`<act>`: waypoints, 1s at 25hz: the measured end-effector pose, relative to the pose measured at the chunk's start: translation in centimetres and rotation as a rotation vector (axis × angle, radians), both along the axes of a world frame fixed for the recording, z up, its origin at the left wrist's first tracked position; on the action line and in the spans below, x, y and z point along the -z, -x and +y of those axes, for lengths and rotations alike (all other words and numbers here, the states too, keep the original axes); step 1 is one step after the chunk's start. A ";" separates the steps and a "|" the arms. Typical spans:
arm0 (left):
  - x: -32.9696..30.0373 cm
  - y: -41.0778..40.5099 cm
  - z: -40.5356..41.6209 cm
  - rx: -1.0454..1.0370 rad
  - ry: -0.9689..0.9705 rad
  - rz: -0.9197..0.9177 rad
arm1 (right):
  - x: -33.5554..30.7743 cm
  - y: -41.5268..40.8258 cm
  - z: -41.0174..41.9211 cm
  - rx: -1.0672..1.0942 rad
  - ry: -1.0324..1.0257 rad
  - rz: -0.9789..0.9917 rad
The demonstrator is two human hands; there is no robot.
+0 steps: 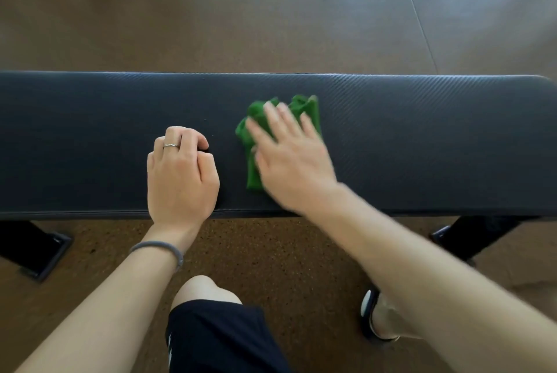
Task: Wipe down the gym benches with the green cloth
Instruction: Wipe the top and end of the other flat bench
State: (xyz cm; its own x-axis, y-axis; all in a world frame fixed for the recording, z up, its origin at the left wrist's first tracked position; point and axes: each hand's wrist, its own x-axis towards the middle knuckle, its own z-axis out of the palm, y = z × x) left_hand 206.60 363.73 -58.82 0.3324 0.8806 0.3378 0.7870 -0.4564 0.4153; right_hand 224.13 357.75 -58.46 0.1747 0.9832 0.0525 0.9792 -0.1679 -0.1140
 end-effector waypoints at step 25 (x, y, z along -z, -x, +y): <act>-0.7 0.1 -0.1 0.007 -0.006 -0.001 | -0.4 2.1 -6.0 -0.032 0.043 0.038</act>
State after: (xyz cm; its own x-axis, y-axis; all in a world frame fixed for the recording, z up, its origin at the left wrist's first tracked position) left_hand 206.50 363.59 -58.15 0.3384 0.8760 0.3436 0.7830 -0.4647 0.4134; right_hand 222.03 351.71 -58.02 0.1440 0.9896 0.0043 0.9793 -0.1419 -0.1444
